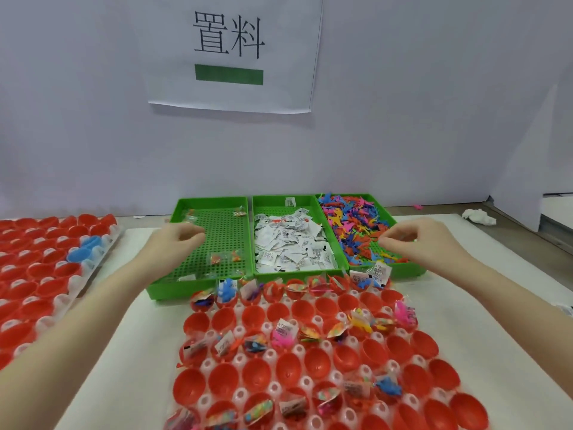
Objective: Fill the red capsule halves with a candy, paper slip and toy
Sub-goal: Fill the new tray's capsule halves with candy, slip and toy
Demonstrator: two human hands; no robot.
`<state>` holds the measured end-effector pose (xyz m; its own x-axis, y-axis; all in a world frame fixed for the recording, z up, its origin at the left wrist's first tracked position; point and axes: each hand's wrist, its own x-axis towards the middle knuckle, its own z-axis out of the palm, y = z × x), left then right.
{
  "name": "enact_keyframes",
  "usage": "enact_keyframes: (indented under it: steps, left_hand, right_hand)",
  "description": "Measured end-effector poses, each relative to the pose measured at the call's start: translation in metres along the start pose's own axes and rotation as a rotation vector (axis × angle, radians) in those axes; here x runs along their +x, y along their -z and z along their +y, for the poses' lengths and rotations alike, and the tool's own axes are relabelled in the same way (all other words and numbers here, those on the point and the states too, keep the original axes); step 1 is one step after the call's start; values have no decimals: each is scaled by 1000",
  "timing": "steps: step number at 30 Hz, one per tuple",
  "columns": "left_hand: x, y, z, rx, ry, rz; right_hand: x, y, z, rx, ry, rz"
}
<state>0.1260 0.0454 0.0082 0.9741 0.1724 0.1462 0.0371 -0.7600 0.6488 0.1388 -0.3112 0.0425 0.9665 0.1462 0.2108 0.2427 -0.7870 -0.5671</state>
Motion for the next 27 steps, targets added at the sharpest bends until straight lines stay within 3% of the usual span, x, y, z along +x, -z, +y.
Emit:
enact_keyframes:
  steps: [4, 8, 10, 15, 20, 27]
  left_hand:
    - [14, -18, -12, 196, 4, -178]
    - [16, -30, -12, 139, -13, -295]
    - [16, -34, -12, 145, -51, -311]
    - [19, -38, -5, 145, -125, -291]
    - [18, -33, -6, 78, -128, -91]
    - [10, -24, -7, -182, 53, 150]
  right_hand:
    - [44, -20, 21, -86, -117, -59]
    - [61, -40, 34, -228, -217, -295]
    - [62, -46, 38, -281, -208, -312]
    - [65, -48, 41, -264, -127, -120]
    - [62, -48, 40, -388, -78, 121]
    - [68, -51, 31, 30, -173, 257]
